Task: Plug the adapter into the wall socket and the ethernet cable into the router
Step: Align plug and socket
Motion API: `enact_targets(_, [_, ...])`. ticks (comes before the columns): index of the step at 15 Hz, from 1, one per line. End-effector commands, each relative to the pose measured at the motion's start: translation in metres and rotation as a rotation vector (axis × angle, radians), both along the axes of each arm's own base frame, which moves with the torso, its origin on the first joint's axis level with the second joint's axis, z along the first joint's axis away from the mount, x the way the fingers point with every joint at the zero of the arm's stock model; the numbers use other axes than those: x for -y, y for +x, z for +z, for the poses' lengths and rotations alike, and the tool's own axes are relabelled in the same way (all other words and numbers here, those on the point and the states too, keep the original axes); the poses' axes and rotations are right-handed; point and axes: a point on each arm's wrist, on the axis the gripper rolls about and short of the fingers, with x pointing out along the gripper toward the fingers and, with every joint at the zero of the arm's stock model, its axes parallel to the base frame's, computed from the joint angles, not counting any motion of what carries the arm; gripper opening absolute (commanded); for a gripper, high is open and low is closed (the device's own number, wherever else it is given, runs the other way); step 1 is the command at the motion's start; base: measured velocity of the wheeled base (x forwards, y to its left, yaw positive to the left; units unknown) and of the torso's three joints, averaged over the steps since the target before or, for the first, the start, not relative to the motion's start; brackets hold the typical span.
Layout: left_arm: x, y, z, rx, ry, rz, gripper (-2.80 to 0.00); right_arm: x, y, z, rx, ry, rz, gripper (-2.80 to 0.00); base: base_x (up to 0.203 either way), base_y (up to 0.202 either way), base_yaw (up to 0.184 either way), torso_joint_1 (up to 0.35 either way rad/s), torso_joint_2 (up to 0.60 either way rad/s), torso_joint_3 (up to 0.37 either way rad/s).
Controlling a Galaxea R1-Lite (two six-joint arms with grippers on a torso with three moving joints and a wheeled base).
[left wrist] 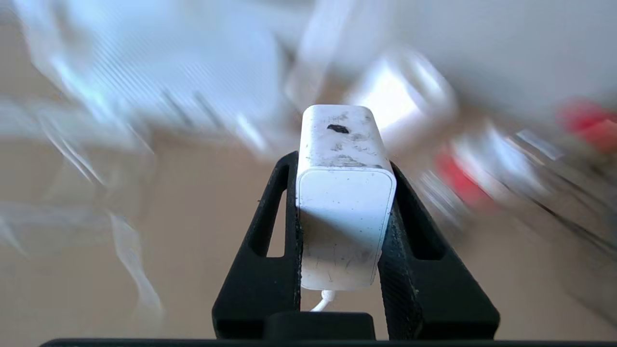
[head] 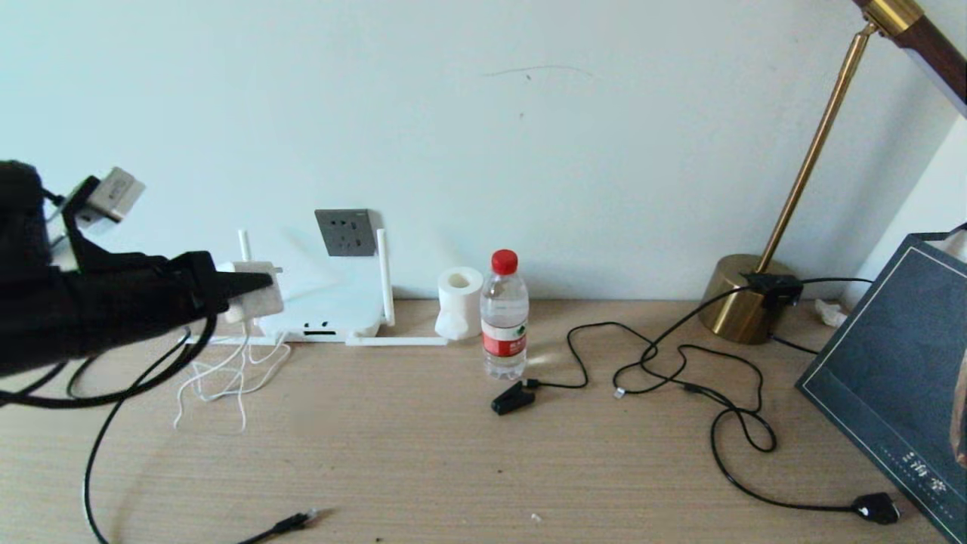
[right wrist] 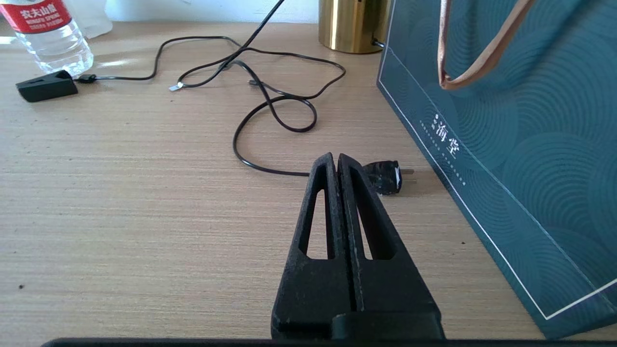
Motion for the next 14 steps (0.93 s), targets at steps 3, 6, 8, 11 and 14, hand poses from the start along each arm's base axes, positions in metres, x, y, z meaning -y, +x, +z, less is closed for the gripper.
enact_targets(3, [0.009, 0.068, -0.051, 0.459, 0.217, 0.177, -2.8, 0.0, 0.0, 0.0, 0.001, -0.001, 0.0, -2.8, 0.0, 0.0, 0.0, 0.0, 0.0, 0.0])
enact_targets(6, [0.014, 0.097, -0.073, 0.537, 0.298, 0.212, -2.8, 0.0, 0.0, 0.0, 0.001, 0.001, 0.0, -2.8, 0.0, 0.0, 0.0, 0.0, 0.0, 0.0])
enact_targets(8, [0.017, 0.112, -0.075, 0.6, 0.307, 0.197, -2.8, 0.0, 0.0, 0.0, 0.001, 0.001, 0.0, -2.8, 0.0, 0.0, 0.0, 0.0, 0.0, 0.0])
enact_targets(11, [0.021, 0.127, -0.082, 0.638, 0.331, 0.153, -2.8, 0.0, 0.0, 0.0, 0.001, 0.001, 0.0, -2.8, 0.0, 0.0, 0.0, 0.0, 0.0, 0.0])
enact_targets(14, [0.026, 0.132, -0.088, 0.63, 0.327, 0.141, -2.8, 0.0, 0.0, 0.0, 0.001, 0.001, 0.0, -2.8, 0.0, 0.0, 0.0, 0.0, 0.0, 0.0])
